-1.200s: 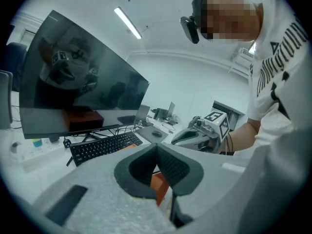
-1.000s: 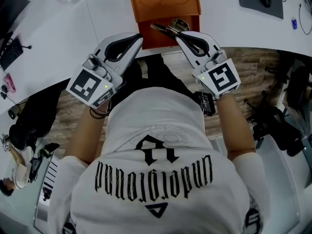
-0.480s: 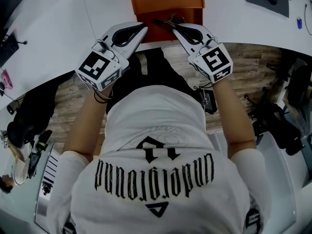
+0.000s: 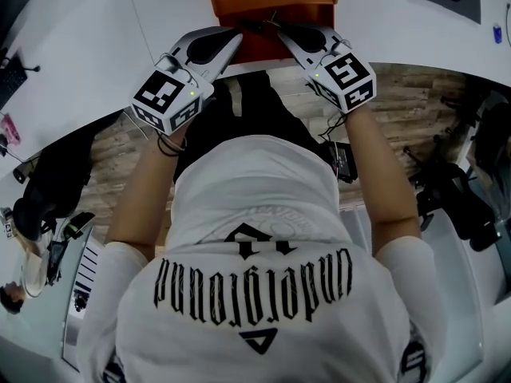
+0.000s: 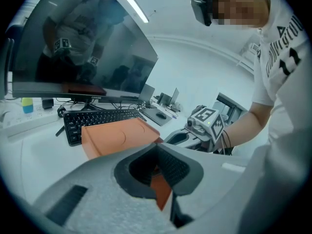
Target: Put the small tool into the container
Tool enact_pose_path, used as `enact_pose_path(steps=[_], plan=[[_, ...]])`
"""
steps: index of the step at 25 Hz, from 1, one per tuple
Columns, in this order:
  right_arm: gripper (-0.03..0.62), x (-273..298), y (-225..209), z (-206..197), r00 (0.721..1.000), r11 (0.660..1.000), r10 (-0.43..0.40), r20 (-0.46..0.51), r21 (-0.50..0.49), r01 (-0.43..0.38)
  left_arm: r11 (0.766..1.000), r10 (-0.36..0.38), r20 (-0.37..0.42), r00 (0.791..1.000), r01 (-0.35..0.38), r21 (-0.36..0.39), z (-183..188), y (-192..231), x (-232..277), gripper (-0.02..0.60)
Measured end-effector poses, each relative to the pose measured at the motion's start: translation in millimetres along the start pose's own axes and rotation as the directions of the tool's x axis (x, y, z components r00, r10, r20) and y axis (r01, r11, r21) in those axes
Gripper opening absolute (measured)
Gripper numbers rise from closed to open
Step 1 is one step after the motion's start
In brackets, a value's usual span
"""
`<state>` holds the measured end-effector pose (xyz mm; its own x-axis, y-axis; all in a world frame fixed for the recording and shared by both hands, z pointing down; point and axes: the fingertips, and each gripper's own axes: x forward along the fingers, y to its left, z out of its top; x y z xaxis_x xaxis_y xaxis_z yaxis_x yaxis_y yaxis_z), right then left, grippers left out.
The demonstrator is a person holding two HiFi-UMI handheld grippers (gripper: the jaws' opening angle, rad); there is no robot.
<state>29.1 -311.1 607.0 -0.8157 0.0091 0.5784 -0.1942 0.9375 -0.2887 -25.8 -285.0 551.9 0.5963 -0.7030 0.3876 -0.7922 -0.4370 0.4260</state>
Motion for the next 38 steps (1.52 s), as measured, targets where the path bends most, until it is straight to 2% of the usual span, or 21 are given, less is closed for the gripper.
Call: enact_pose_path(steps=[10, 24, 26, 28, 29, 33, 38], plan=[[0.023, 11.9, -13.5, -18.7, 0.997, 1.0, -0.003, -0.078, 0.017, 0.004, 1.0, 0.004, -0.012, 1.0, -0.005, -0.024, -7.9, 0.3, 8.2, 0.014], [0.025, 26.7, -30.6, -23.8, 0.989, 0.991, -0.096, -0.11, 0.082, 0.105, 0.998, 0.008, -0.018, 1.0, -0.009, -0.055, -15.2, 4.2, 3.6, 0.014], [0.037, 26.1, -32.3, -25.0, 0.988, 0.989, -0.108, -0.113, 0.09, 0.118, 0.998, 0.009, -0.021, 1.0, -0.01, -0.055, -16.8, 4.7, 3.7, 0.014], [0.097, 26.3, -33.1, -27.0, 0.986, 0.987, -0.114, -0.12, 0.102, 0.127, 0.998, 0.01, -0.024, 1.0, -0.011, -0.057, -18.6, 5.3, 3.7, 0.014], [0.105, 26.6, -31.9, -27.4, 0.986, 0.986, -0.114, -0.119, 0.108, 0.127, 0.998, 0.008, -0.025, 1.0, -0.01, -0.06, -19.5, 5.2, 3.5, 0.014], [0.112, 24.1, -26.2, -18.6, 0.989, 0.986, -0.119, -0.092, 0.105, 0.128, 0.998, -0.005, -0.031, 1.0, 0.003, -0.055, -15.9, 4.3, 5.3, 0.014], [0.117, 8.0, -24.6, -3.1, 0.986, 0.982, -0.152, -0.069, 0.106, 0.159, 0.999, -0.023, -0.015, 1.0, 0.022, -0.025, 7.4, -5.2, 4.7, 0.014]])
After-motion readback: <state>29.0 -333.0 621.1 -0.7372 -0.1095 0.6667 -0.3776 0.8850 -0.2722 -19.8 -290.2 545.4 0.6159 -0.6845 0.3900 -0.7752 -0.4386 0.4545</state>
